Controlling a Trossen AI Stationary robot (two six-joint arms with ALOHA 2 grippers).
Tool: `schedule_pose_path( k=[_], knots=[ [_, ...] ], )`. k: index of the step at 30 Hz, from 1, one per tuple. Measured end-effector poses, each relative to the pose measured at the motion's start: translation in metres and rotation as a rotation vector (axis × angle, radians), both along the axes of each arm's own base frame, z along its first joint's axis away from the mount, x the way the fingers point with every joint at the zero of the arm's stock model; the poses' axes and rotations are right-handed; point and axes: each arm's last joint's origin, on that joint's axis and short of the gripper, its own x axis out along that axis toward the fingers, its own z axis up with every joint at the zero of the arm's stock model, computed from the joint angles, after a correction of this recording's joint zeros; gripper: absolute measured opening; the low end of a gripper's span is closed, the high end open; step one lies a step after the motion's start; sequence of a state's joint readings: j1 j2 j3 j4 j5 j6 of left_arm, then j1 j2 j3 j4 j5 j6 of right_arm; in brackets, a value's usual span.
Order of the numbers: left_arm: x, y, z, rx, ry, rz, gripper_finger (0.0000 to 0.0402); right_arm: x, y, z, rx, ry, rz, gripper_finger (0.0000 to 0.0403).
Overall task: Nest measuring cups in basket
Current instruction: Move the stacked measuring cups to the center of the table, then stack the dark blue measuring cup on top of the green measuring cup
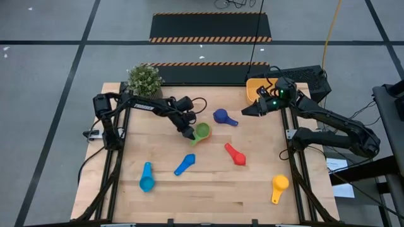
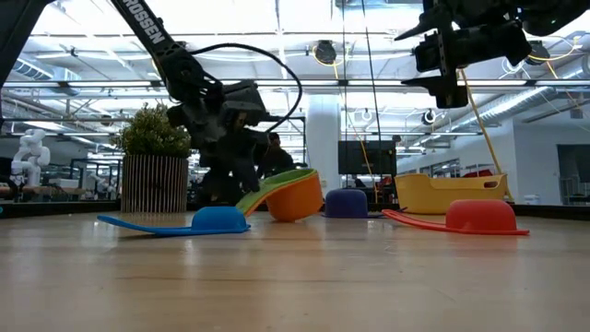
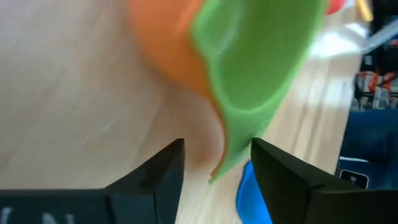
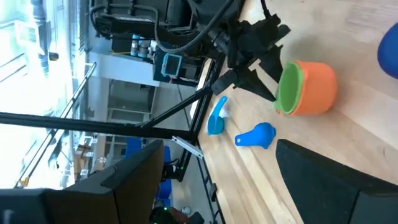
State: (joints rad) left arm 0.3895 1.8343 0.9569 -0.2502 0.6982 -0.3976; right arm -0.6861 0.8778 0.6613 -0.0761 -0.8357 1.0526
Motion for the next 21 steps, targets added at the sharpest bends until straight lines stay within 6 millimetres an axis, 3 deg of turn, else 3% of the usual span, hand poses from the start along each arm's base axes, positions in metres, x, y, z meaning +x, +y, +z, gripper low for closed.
schedule_pose_path(
  k=[9,21],
  knots=[
    [-0.008,-0.005,0.002,-0.088,0.152,0.108,0.0204,0.011,-0.011,-0.033,0.16,0.227,-0.079,0.0304],
    [-0.02,-0.016,0.068,0.08,0.033,0.23,0.0167,0.028,-0.03,-0.075,0.083,0.434,-0.158,0.0304]
  ],
)
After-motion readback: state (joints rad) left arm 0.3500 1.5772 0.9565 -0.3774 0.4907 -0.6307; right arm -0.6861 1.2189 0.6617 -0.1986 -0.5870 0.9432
